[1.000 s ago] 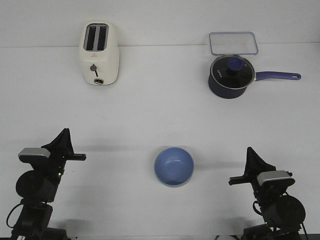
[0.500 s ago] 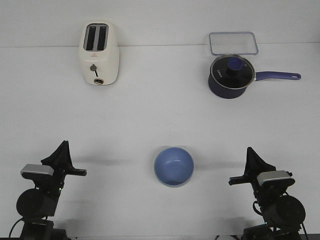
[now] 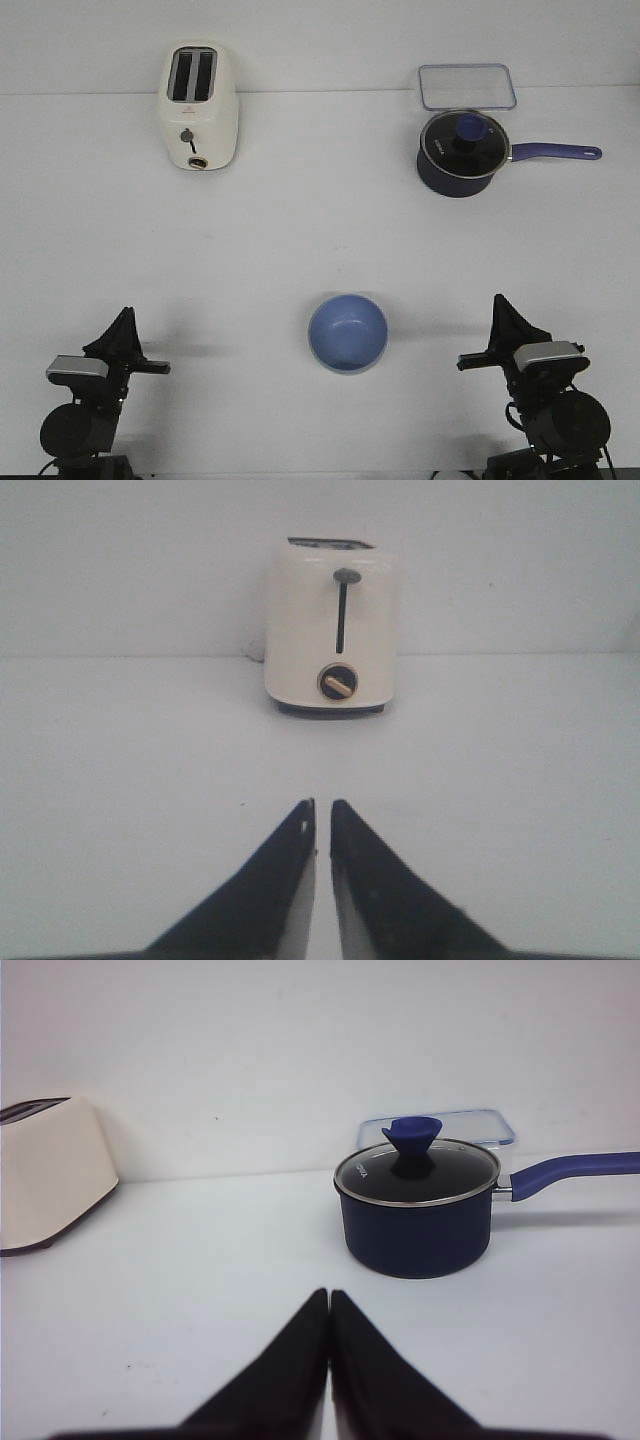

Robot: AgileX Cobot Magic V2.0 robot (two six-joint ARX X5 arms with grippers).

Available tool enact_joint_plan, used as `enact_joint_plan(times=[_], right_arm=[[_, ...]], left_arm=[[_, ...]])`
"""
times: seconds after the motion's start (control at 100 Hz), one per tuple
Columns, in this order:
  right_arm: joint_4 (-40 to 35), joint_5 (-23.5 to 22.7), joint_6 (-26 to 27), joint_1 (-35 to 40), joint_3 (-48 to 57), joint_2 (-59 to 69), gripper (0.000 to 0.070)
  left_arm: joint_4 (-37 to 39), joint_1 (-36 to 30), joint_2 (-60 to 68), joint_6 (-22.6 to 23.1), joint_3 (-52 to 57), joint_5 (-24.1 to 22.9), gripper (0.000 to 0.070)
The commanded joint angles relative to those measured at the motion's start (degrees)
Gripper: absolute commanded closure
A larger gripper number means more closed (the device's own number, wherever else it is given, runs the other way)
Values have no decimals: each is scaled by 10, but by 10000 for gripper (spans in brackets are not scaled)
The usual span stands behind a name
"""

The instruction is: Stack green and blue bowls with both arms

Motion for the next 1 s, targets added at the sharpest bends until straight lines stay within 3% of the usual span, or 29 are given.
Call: enact_joint_plan(times=[0.0, 0.99], right_arm=[[7, 2, -2, 0, 2, 0, 700], [6, 2, -9, 0, 2, 0, 700]], left_arm=[[10, 1, -2, -7, -12, 2, 685], [8, 1, -1, -10, -12, 2, 685]])
